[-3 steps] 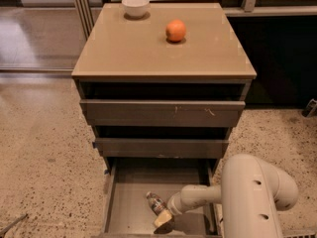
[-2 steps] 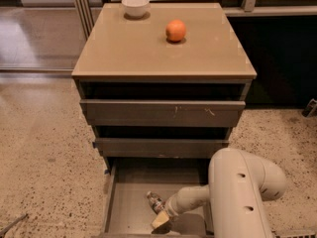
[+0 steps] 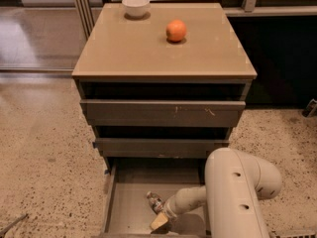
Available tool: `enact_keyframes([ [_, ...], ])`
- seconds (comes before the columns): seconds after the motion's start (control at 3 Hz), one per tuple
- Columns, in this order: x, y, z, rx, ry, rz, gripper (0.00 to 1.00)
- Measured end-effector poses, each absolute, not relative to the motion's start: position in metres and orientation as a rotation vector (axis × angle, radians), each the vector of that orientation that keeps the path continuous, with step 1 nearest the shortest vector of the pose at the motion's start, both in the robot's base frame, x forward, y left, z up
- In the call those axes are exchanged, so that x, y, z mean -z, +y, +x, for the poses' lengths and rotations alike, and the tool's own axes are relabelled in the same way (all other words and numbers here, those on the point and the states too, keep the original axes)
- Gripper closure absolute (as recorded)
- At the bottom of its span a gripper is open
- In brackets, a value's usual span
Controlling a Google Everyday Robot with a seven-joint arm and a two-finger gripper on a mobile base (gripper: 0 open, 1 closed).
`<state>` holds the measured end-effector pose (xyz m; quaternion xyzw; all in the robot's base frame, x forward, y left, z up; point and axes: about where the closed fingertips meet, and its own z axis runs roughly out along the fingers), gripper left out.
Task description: Pick water bottle from bottom drawer and place on counter
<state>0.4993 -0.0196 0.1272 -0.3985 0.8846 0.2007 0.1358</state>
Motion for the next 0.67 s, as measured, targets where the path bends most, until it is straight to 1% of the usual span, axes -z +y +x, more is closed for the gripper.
enact_keyframes([
  [0.33, -0.1272, -0.0196, 0.4993, -0.581, 2.562, -1.154, 0.0],
  [0.67, -0.1272, -0.0196, 0.4993, -0.581, 2.562, -1.154, 0.13],
])
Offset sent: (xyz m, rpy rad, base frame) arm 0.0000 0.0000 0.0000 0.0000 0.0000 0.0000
